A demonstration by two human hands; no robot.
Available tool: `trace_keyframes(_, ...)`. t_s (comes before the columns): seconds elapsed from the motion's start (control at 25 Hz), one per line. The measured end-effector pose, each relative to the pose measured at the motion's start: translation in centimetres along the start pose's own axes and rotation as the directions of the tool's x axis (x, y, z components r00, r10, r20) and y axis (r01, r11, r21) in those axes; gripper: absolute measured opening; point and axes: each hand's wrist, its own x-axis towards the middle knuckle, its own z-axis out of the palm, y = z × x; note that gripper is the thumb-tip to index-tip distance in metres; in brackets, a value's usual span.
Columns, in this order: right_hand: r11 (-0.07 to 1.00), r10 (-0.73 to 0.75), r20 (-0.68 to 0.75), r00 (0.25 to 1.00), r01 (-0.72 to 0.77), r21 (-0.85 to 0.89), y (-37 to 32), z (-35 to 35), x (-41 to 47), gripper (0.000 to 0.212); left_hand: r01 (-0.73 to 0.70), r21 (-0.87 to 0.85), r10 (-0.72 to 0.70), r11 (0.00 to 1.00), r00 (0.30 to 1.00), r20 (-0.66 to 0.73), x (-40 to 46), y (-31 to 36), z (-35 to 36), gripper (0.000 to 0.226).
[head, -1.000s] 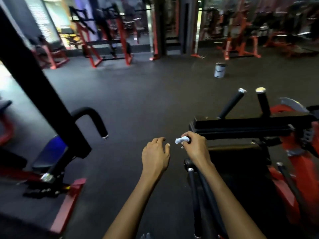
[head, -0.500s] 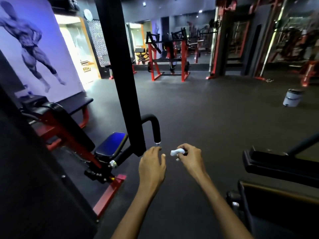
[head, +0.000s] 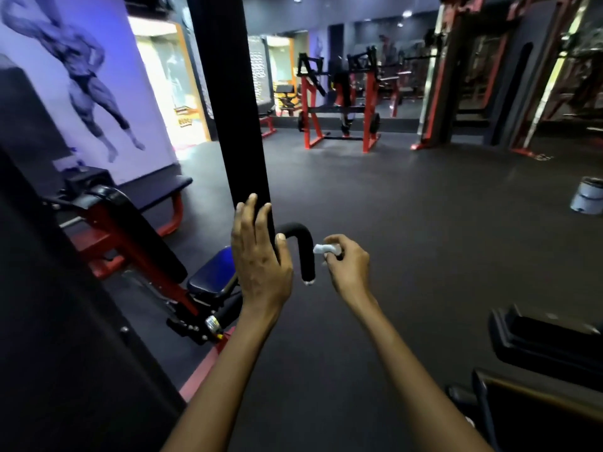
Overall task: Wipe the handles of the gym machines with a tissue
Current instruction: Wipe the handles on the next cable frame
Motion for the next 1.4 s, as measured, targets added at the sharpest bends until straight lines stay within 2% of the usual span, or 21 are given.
trace_keyframes(0.16,0.993,-0.091,0.002,0.996,0.091,0.075,1.0,2.4,6.2,0.022,0.026,0.090,-0.009,0.996,0.984,-0.179,3.0,-1.8,1.5,0.051)
trace_keyframes(0.28,0.982,-0.148,0.114,0.983,0.132,0.132,2.4,3.8,10.7,0.022,0.040,0.184,0.005,0.982,0.970,-0.241,4.6,-1.6,3.1,0.048)
trace_keyframes(0.4,0.931,-0.335,0.195,0.922,0.292,0.220,1.9,5.4,12.7,0.023,0.306,0.133,-0.275,0.943,0.938,-0.212,6.0,-0.9,4.0,0.025)
trace_keyframes(0.44,0.880,-0.457,0.249,0.854,0.395,0.264,1.2,6.0,12.9,0.025,0.289,0.150,-0.239,0.945,0.928,-0.285,6.7,-0.4,4.6,0.029)
trace_keyframes(0.48,0.810,-0.584,0.338,0.738,0.496,0.313,0.6,6.5,12.8,0.030,0.226,0.177,-0.153,0.958,0.924,-0.350,7.1,-0.5,5.5,0.042)
trace_keyframes(0.56,0.634,-0.755,0.496,0.429,0.670,0.386,0.8,7.1,12.4,0.040,0.150,0.374,0.016,0.915,0.914,-0.406,7.7,-1.7,6.7,0.067)
trace_keyframes(0.6,0.560,-0.798,0.501,0.335,0.720,0.410,1.6,7.0,12.6,0.040,0.181,0.435,0.013,0.882,0.914,-0.406,7.8,-2.0,7.1,0.077)
trace_keyframes(0.64,0.507,-0.835,0.462,0.301,0.748,0.430,2.7,6.5,13.1,0.036,0.171,0.473,0.031,0.864,0.921,-0.389,7.6,-2.4,7.3,0.085)
trace_keyframes(0.72,0.461,-0.879,0.353,0.322,0.766,0.449,5.7,5.2,14.9,0.026,0.092,0.535,0.122,0.840,0.928,-0.351,7.2,-3.6,7.6,0.096)
trace_keyframes(0.84,0.517,-0.854,0.294,0.428,0.756,0.401,7.5,4.2,16.4,0.030,0.014,0.551,0.198,0.834,0.925,-0.324,7.6,-4.0,7.3,0.097)
trace_keyframes(0.88,0.538,-0.842,0.299,0.449,0.747,0.390,6.4,4.9,16.4,0.031,0.006,0.542,0.200,0.841,0.926,-0.321,7.8,-4.1,7.4,0.097)
trace_keyframes(0.92,0.536,-0.842,0.318,0.435,0.740,0.406,4.6,5.7,15.9,0.030,0.006,0.544,0.202,0.839,0.926,-0.320,7.7,-4.1,7.5,0.096)
trace_keyframes(0.96,0.489,-0.867,0.342,0.362,0.749,0.447,2.9,6.3,14.9,0.030,0.004,0.547,0.196,0.837,0.931,-0.308,7.6,-4.3,7.5,0.095)
trace_keyframes(1.08,0.232,-0.938,0.344,0.047,0.822,0.520,3.6,6.9,14.4,0.029,-0.039,0.564,0.226,0.825,0.937,-0.266,7.7,-5.0,6.9,0.096)
trace_keyframes(1.12,0.194,-0.947,0.322,0.016,0.825,0.530,5.5,6.6,15.5,0.028,-0.040,0.567,0.222,0.823,0.941,-0.256,7.8,-5.1,6.8,0.097)
trace_keyframes(1.16,0.207,-0.953,0.297,0.053,0.831,0.516,7.8,6.0,16.7,0.026,-0.022,0.578,0.213,0.815,0.940,-0.265,7.9,-5.1,6.9,0.099)
trace_keyframes(1.2,0.274,-0.948,0.280,0.150,0.833,0.481,9.7,5.5,17.8,0.024,0.021,0.599,0.193,0.800,0.937,-0.291,7.9,-5.0,7.2,0.100)
trace_keyframes(1.24,0.390,-0.915,0.279,0.290,0.807,0.443,10.8,5.2,18.7,0.027,0.087,0.618,0.162,0.781,0.928,-0.335,7.8,-4.9,7.7,0.100)
trace_keyframes(1.32,0.624,-0.780,0.300,0.549,0.645,0.441,9.8,6.3,19.4,0.036,0.200,0.614,0.106,0.764,0.899,-0.425,7.8,-4.6,8.9,0.099)
trace_keyframes(1.36,0.690,-0.714,0.345,0.609,0.528,0.496,7.8,7.3,19.3,0.038,0.218,0.611,0.100,0.761,0.891,-0.443,7.7,-4.5,9.2,0.098)
trace_keyframes(1.4,0.717,-0.684,0.443,0.580,0.422,0.554,5.5,8.0,19.0,0.039,0.211,0.616,0.108,0.759,0.892,-0.438,7.7,-4.6,9.3,0.097)
